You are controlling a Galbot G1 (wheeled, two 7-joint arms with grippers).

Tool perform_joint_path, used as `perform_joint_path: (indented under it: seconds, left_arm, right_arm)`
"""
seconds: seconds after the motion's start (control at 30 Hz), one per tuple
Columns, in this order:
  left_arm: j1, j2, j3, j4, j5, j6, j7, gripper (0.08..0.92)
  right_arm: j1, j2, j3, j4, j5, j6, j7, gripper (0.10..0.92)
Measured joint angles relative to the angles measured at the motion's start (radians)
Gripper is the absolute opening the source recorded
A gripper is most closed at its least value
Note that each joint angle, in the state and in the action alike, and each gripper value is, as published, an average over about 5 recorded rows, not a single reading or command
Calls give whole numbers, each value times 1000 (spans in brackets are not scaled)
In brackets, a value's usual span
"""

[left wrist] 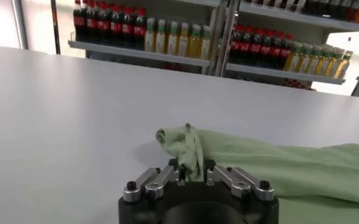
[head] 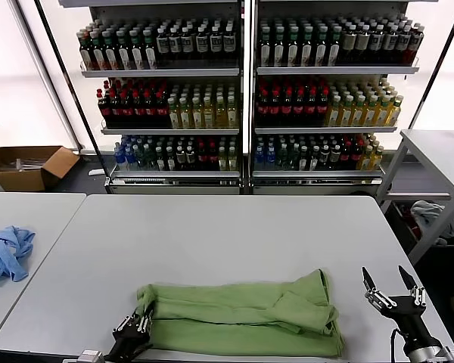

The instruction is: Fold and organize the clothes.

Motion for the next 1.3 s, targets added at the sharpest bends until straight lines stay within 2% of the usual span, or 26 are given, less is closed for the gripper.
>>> perform_joint_path:
  seconds: [0.1,0.2,0.57,0.97,1.3]
  left_arm:
    - [-1,1,2,-8,14,-3,-2,174]
    - [-4,5,-5,-21,20,-4,-7,124]
    - [-24,19,-133,-56,-29,30,-46,119]
    - [-16,20,-382,-66,-85,141,-98,119]
    - [42,-28,-544,-189,-53,244,-170,119]
  right_arm:
    - [3,1,-2,1,-2,0,1,823]
    - [7,0,-2,3,-3,0,3,823]
    - [19,0,-11,8,-8,-2,8,823]
    - [30,-1,-14,7,-11,-2,12,823]
    - [31,4,-8,8,-13,-2,14,823]
